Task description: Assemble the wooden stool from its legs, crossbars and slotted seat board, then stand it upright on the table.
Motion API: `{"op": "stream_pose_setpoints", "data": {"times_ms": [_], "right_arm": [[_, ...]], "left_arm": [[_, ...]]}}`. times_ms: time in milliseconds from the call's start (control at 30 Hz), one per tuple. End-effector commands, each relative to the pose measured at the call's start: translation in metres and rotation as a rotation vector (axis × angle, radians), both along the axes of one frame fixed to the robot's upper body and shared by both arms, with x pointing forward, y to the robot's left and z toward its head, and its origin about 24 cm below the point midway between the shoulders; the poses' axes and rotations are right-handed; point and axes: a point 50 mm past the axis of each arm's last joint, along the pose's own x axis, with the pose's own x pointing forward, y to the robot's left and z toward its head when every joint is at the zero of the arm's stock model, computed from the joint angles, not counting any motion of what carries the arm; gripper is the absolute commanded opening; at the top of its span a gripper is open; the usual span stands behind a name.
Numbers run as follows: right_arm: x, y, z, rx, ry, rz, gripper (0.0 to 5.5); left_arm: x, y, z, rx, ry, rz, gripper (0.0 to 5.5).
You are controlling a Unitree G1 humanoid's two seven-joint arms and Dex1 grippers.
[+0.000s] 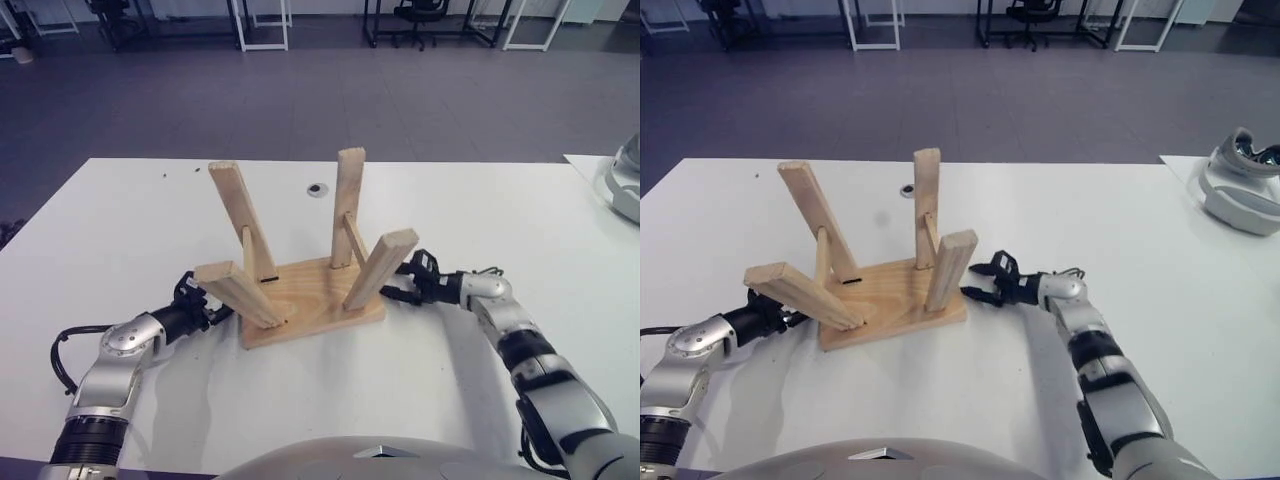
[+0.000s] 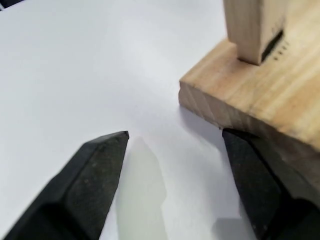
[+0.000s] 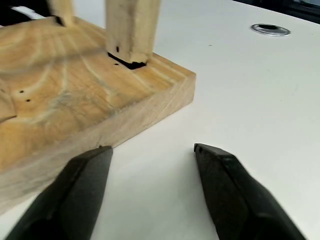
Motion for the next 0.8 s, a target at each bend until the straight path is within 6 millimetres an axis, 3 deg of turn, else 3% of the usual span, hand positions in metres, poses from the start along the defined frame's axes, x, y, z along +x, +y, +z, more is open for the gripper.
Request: {"op": "stream_pose_setpoints", "data": {"times_ms": [33,133,200,400,500,600,800], "right_arm": [[-0.008,-0.034,0.004,-0.110,-0.047,-0.286,3.07],[-0.029,-0.032,0.010,-0.162,-0.058,-0.337,3.07],[-0.041,-0.020,0.006,-0.193,-0.040,-0.296,3.07],[-0.071,0.025,0.017,-0.149,0.048,-0.109,3.07],[-0.076,0.036,0.032,-0.109,0.073,-0.053,3.07],[-0.080,0.032,0.060,-0.034,0.111,0.002,3.07],[-0.089,-0.003,0.121,0.050,0.125,0.101,3.07]], "left_arm": [[-0.018,0.022,-0.002,0.014,0.009,0.047,3.48],[-0.025,0.047,0.003,0.050,-0.018,0.168,3.48],[-0.033,0.041,0.000,0.047,0.009,0.168,3.48],[-0.071,-0.034,-0.014,-0.005,0.250,-0.145,3.48],[-0.061,-0.055,0.006,-0.057,0.204,-0.197,3.48],[-0.055,-0.056,0.037,-0.120,0.151,-0.232,3.48],[-0.061,-0.044,0.105,-0.134,0.068,-0.451,3.48]]}}
